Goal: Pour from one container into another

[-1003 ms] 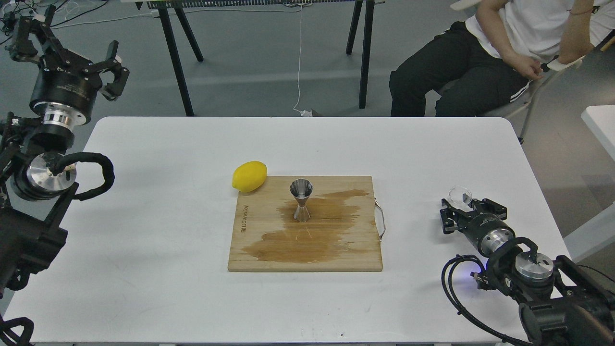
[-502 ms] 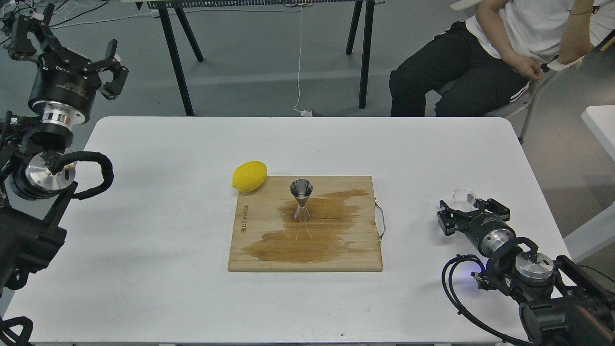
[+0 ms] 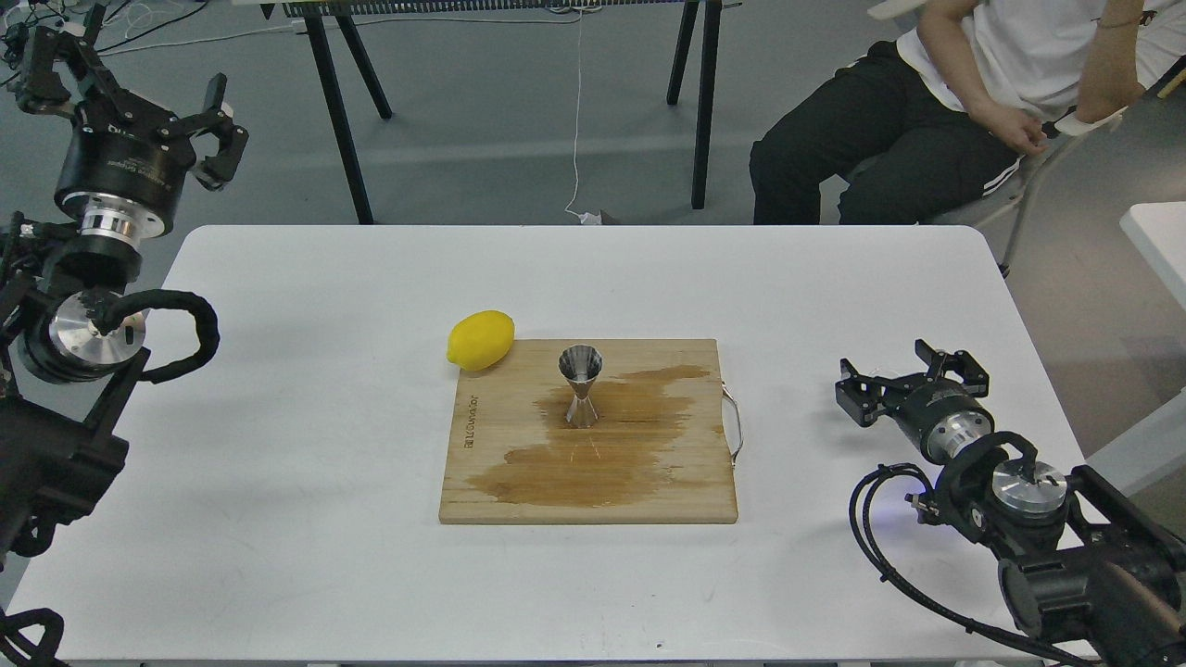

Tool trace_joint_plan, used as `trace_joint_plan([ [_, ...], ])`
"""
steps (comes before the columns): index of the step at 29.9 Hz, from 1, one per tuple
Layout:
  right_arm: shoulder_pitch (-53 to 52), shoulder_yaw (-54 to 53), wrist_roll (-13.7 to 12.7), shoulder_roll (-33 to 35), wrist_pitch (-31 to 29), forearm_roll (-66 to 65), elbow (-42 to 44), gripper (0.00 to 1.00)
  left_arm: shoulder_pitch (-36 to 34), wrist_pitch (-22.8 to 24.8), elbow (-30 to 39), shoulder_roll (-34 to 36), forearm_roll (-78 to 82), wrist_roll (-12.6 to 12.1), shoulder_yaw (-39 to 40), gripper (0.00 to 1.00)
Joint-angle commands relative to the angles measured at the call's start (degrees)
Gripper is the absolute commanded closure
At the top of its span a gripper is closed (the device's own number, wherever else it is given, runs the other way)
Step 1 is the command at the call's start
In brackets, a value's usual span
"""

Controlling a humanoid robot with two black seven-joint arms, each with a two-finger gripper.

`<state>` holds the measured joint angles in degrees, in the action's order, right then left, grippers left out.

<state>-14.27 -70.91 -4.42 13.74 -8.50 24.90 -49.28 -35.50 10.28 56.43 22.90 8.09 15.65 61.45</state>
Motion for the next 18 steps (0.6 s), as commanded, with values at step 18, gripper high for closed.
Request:
trace_joint_plan([
  [18,-25.2,6.0,9.7,13.7,-9.7,-25.1,4.1,0.0,0.2,0.0,-0.6,-1.1,0.2,-0.5,0.1,0.0],
])
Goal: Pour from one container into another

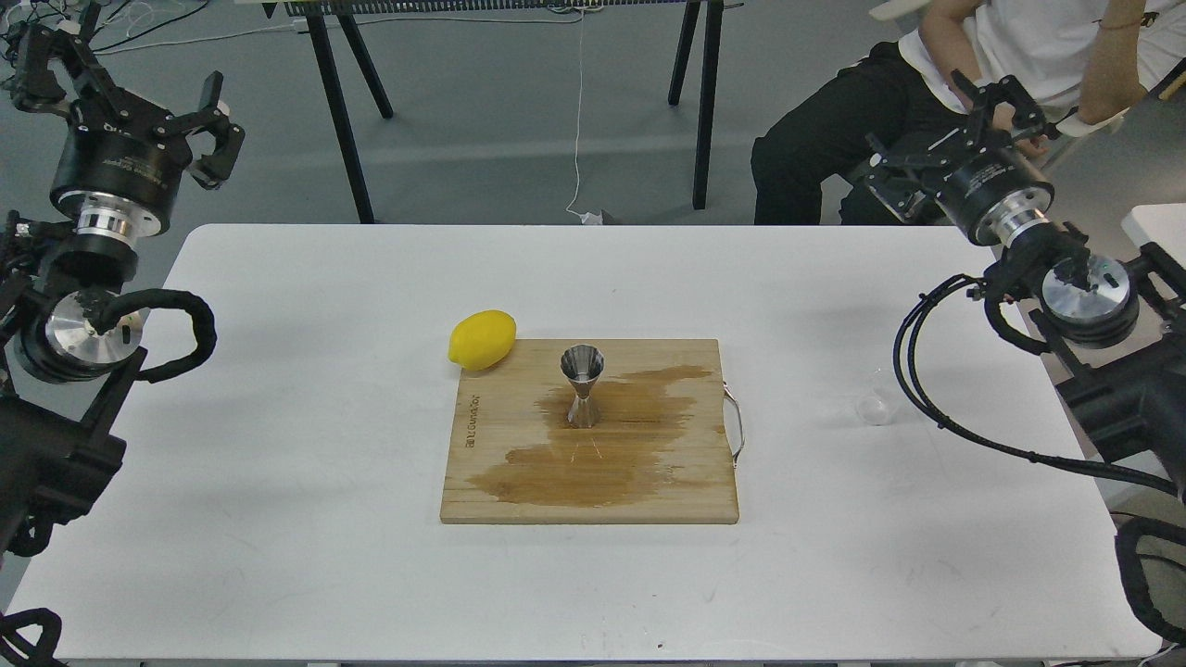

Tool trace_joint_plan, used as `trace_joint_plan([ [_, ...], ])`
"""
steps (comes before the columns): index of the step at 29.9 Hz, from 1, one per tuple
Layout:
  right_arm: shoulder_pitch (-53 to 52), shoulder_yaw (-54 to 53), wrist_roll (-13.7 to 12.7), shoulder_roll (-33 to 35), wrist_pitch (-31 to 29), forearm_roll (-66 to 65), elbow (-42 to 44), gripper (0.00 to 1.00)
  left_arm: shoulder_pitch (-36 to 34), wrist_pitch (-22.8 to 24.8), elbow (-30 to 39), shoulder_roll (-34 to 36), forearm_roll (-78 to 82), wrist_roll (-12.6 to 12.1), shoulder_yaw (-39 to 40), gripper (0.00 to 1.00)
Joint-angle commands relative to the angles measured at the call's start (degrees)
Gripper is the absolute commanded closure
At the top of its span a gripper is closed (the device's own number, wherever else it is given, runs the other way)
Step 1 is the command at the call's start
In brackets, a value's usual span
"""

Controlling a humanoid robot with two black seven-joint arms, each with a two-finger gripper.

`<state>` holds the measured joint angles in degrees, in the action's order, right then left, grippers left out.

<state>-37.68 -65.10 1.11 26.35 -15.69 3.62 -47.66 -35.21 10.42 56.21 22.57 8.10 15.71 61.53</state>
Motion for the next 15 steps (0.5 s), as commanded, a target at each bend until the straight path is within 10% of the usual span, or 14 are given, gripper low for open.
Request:
trace_joint_plan([
  [1,-2.4,0.2,5.1,1.1,-3.3,-5.2,4.0,0.0,-0.4,-0.1,-0.7,-1.3,0.3,-0.8,-0.1,0.0],
  [15,-4.1,-0.8,5.6,1.2,-3.2,-6.8,9.8,0.0,-15.1,6.5,-21.0,-6.9,0.1,-2.6,-6.5,0.0],
])
